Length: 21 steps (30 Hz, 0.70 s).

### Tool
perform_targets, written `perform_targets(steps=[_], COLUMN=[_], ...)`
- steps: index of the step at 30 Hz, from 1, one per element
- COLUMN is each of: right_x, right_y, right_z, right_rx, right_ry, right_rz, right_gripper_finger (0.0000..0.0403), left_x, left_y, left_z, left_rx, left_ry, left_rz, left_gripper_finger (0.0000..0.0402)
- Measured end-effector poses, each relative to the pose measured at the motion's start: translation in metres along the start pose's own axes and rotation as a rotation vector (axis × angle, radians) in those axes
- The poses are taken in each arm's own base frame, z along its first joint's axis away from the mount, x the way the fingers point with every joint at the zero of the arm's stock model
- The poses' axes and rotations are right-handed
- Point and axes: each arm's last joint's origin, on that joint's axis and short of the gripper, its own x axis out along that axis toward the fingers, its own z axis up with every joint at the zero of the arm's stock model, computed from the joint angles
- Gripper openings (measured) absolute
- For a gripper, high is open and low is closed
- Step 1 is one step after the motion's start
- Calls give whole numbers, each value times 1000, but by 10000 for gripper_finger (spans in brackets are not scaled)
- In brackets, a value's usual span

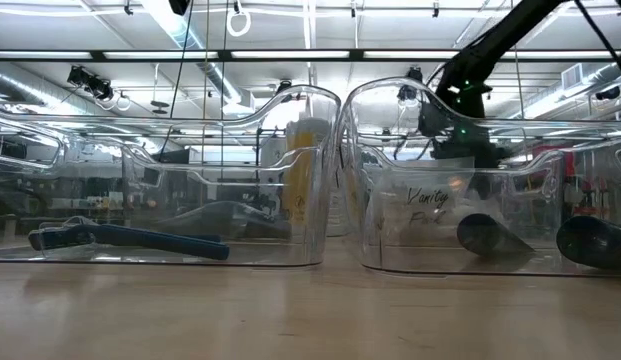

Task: Pick & Place Travel size toiletries
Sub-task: Put the blue shaver into the bottom left transparent bin

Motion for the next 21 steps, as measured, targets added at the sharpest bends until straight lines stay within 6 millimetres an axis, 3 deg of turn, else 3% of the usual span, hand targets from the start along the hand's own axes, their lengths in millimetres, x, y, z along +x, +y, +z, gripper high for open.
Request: perform_targets(steps=[10, 21], right_x=[22, 28], right_y=[-9, -13], right_z=[7, 8], right_rx=[-41, -91], right_ry=[89, 63], right_rz=[-11, 11], right_gripper_finger=[23, 127], left_x=[0, 0], left_y=[0, 0], left_z=[0, 0], left_rx=[0, -1], left_ry=[0, 0], left_rz=[0, 0], left_gripper_finger=[4, 3])
